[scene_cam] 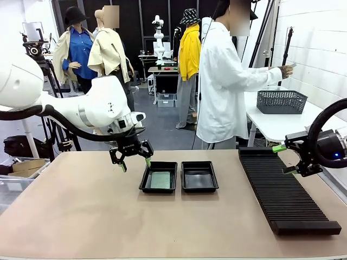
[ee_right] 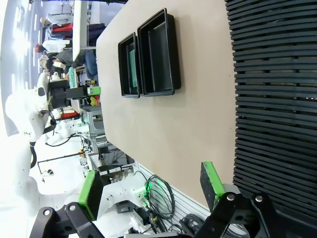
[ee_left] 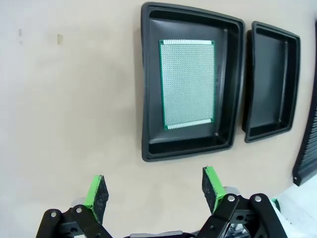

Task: Inspect and transfer BCBs to ESD trays.
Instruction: Pick up the ESD tray and place it on the left side of the table.

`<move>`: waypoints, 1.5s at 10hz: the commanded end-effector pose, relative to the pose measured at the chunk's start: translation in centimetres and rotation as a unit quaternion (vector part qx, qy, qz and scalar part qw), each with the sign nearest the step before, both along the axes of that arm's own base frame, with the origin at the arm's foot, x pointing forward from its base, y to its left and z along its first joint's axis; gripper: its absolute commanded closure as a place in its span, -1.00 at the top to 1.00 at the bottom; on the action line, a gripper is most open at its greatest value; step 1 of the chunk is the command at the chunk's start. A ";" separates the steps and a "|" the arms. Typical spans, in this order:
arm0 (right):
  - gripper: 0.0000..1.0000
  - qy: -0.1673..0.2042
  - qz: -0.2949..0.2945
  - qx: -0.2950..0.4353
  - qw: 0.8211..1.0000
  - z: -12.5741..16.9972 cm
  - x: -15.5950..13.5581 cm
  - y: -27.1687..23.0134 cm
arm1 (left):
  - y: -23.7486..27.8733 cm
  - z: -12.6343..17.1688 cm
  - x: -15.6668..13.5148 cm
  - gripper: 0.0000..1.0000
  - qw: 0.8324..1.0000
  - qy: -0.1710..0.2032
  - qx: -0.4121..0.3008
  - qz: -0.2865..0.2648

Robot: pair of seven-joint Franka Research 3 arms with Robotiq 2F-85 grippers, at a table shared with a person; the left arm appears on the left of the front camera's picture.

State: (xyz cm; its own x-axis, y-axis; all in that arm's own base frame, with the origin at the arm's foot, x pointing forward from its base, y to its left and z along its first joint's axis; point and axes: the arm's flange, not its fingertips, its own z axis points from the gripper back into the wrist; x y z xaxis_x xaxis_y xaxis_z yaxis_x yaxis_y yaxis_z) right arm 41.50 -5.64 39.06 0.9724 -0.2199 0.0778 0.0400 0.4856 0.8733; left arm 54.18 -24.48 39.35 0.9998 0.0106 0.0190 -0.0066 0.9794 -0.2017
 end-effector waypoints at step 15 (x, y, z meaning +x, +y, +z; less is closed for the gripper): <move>1.00 -0.001 0.000 -0.006 1.000 0.0 0.1 0.0 | -1.4 -6.2 6.4 1.00 0.997 -0.060 0.043 -0.030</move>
State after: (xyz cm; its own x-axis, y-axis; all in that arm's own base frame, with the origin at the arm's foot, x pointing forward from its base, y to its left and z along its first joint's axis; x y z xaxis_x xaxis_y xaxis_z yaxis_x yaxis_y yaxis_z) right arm 41.51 -5.64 39.05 0.9724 -0.2201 0.0778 0.0401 0.4856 0.8733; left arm 59.94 -25.77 33.09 0.9913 -0.0564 0.1192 0.0721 0.9887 -0.1317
